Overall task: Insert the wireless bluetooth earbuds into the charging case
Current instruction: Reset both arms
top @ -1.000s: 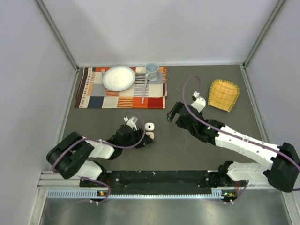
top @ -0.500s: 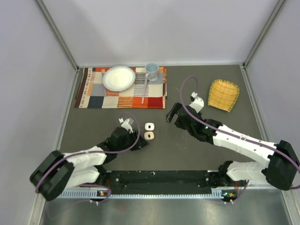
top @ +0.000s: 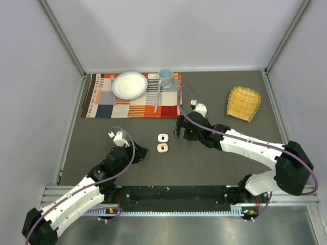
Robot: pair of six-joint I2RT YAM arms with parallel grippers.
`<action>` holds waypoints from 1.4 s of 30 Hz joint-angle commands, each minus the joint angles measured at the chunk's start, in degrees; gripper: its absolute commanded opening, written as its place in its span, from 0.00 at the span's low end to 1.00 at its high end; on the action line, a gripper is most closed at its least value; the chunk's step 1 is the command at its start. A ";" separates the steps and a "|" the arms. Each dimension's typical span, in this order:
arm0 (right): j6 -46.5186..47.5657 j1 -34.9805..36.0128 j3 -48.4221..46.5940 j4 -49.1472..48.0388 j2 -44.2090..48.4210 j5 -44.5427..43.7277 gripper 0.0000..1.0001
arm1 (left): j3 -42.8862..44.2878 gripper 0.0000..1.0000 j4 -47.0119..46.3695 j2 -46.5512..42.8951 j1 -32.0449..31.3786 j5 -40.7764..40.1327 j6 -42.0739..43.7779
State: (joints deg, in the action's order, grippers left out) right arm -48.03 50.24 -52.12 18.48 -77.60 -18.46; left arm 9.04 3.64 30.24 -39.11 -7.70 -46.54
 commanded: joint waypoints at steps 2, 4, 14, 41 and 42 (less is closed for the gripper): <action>21.20 -0.67 -3.34 -2.13 0.69 -13.06 0.99 | -0.52 0.61 12.06 -5.01 -0.09 -14.87 -2.14; 31.08 -2.58 -3.34 -2.57 2.27 -12.33 0.99 | 2.45 0.85 14.54 -5.02 -0.09 -17.24 -0.57; 22.91 -36.29 2.98 -1.77 8.26 22.46 0.99 | 13.37 0.99 10.08 4.37 0.18 -25.68 12.60; 37.94 -41.19 31.73 -34.30 29.80 0.71 0.99 | 14.52 0.99 1.90 5.71 27.07 -10.92 14.29; 36.53 -41.19 32.08 -34.82 29.18 0.01 0.99 | 14.26 0.99 1.98 4.93 27.16 -11.10 14.29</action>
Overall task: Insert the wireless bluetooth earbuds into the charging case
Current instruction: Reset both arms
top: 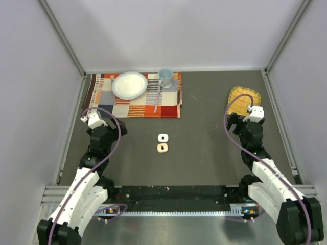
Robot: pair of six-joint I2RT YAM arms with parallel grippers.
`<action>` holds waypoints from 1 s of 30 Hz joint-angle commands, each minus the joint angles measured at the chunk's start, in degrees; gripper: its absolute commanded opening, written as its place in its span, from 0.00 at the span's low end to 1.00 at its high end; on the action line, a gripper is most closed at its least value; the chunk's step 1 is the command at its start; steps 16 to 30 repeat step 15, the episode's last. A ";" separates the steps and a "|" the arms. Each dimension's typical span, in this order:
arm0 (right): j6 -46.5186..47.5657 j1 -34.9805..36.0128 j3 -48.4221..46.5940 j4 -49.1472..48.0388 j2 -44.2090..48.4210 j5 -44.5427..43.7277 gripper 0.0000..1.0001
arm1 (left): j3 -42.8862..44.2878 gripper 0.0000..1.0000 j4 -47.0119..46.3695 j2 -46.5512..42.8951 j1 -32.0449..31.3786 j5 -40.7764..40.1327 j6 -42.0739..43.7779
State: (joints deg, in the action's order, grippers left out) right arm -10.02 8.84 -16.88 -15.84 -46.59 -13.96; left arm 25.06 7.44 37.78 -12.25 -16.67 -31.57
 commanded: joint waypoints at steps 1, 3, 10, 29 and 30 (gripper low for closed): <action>-2.19 0.21 -2.63 -1.30 -2.01 -5.89 0.99 | -1.94 0.99 -1.99 -2.97 0.30 -1.97 -0.07; -3.77 0.21 -0.61 -3.92 -1.93 -7.40 0.99 | -2.64 0.99 -2.26 -3.76 0.21 -3.19 1.69; -3.42 0.21 0.10 -5.71 -5.34 -9.76 0.99 | -2.91 0.99 -2.43 -2.45 0.21 -6.45 2.74; -3.34 0.21 1.67 -11.13 -9.83 -13.90 0.99 | -1.51 0.99 -1.82 0.71 0.12 -6.80 3.79; -3.34 0.21 1.67 -11.13 -9.83 -13.90 0.99 | -1.51 0.99 -1.82 0.71 0.12 -6.80 3.79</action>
